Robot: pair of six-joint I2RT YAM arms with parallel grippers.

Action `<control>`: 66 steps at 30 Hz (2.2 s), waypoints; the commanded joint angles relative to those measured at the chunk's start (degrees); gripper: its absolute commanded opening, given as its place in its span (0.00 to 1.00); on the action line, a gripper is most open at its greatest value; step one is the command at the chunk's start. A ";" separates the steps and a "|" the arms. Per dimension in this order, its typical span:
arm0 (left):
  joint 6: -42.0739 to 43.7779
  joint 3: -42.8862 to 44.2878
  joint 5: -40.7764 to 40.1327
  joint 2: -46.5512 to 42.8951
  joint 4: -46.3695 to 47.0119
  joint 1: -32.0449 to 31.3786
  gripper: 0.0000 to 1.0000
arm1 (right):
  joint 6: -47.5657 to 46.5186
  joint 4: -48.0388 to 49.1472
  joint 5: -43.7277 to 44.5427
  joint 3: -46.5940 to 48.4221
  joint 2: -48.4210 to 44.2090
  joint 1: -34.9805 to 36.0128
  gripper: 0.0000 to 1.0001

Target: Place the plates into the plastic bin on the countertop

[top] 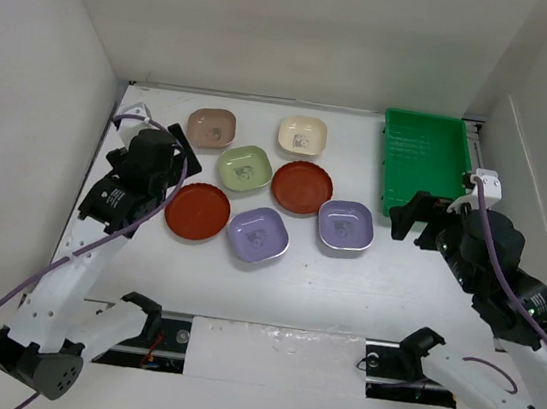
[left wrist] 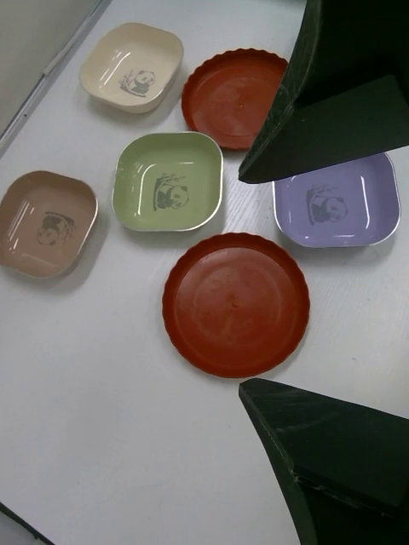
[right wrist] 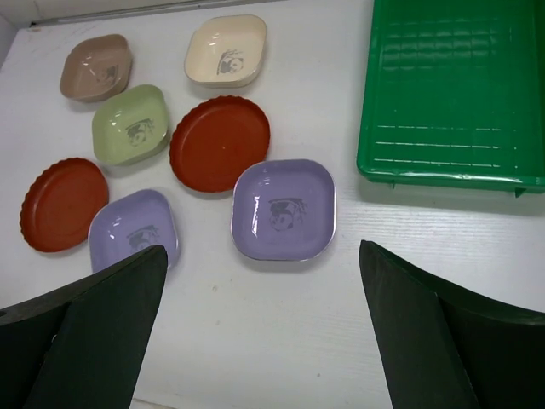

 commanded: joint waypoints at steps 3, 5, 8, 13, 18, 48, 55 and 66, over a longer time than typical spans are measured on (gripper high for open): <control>-1.44 -2.40 0.09 1.08 1.46 -0.03 1.00 | 0.40 5.45 0.34 -1.86 0.23 0.13 1.00; -2.93 -3.02 0.61 1.87 1.46 -0.03 1.00 | 0.40 6.94 -0.44 -1.87 0.23 0.13 1.00; -6.88 -4.33 0.61 4.07 0.93 -0.03 1.00 | 0.40 6.94 -0.97 -1.87 1.36 0.13 1.00; -11.19 -9.76 5.08 8.64 3.28 7.15 1.00 | 0.40 8.26 -4.22 -3.09 1.90 0.13 1.00; -12.94 -16.11 10.74 12.95 9.72 14.47 1.00 | 0.40 11.52 -8.96 -5.65 1.37 0.13 1.00; -28.51 -27.63 1.58 28.52 13.06 14.47 0.15 | 0.40 14.33 -13.63 -9.25 -1.18 0.66 1.00; -31.50 -25.26 -2.10 14.59 5.42 15.08 0.00 | 0.40 19.06 -18.19 -11.18 -0.65 0.66 1.00; -15.69 -4.79 -3.60 8.72 2.70 -8.95 0.00 | 0.59 38.31 -30.07 -7.85 19.00 0.66 1.00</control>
